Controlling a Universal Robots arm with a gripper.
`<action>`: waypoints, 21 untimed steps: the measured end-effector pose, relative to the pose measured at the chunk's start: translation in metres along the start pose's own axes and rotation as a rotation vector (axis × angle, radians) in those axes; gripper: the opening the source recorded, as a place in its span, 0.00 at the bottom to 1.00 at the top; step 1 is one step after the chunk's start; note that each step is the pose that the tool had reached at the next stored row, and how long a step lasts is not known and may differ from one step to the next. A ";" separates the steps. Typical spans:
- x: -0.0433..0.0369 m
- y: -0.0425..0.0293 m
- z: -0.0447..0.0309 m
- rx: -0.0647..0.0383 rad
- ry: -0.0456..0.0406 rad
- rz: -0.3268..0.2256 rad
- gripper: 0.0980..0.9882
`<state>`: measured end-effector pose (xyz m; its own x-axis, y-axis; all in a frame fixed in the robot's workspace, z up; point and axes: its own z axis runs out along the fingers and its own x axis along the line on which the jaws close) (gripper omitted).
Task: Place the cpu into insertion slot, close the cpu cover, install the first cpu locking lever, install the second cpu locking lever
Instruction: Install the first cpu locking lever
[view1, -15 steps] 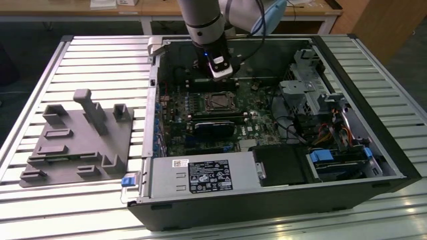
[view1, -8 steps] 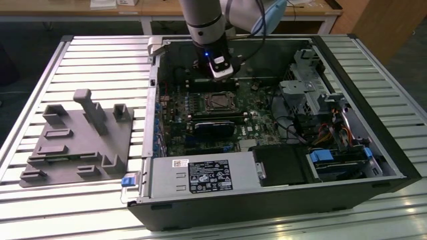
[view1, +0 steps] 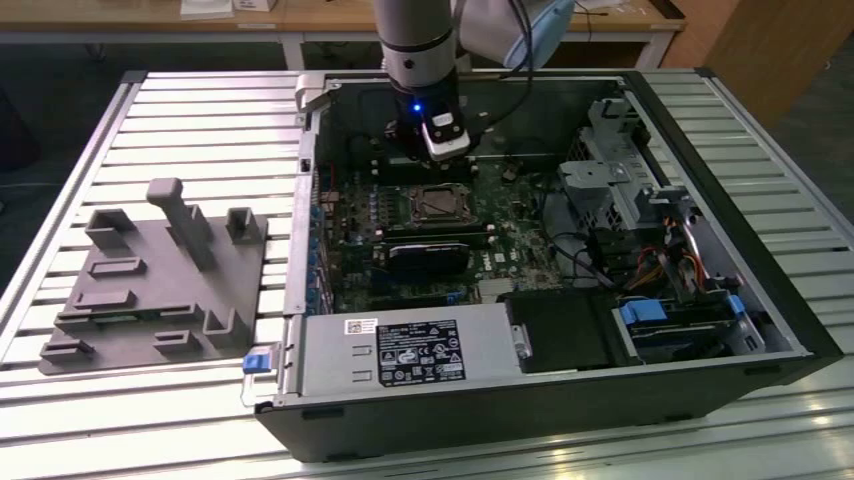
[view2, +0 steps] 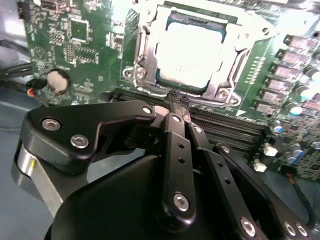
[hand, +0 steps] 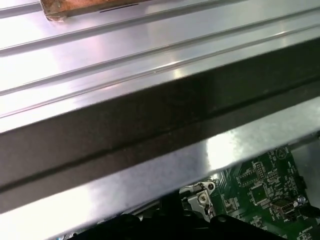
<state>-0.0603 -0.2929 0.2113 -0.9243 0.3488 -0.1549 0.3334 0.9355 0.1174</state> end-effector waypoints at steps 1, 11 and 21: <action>-0.0005 0.0000 0.0002 0.007 0.0032 -0.001 0.01; -0.0060 -0.0068 0.0004 0.044 0.0246 -0.003 0.01; -0.0117 -0.0199 -0.0001 0.063 0.0383 -0.004 0.01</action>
<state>-0.0561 -0.3156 0.2109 -0.9316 0.3440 -0.1175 0.3398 0.9389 0.0543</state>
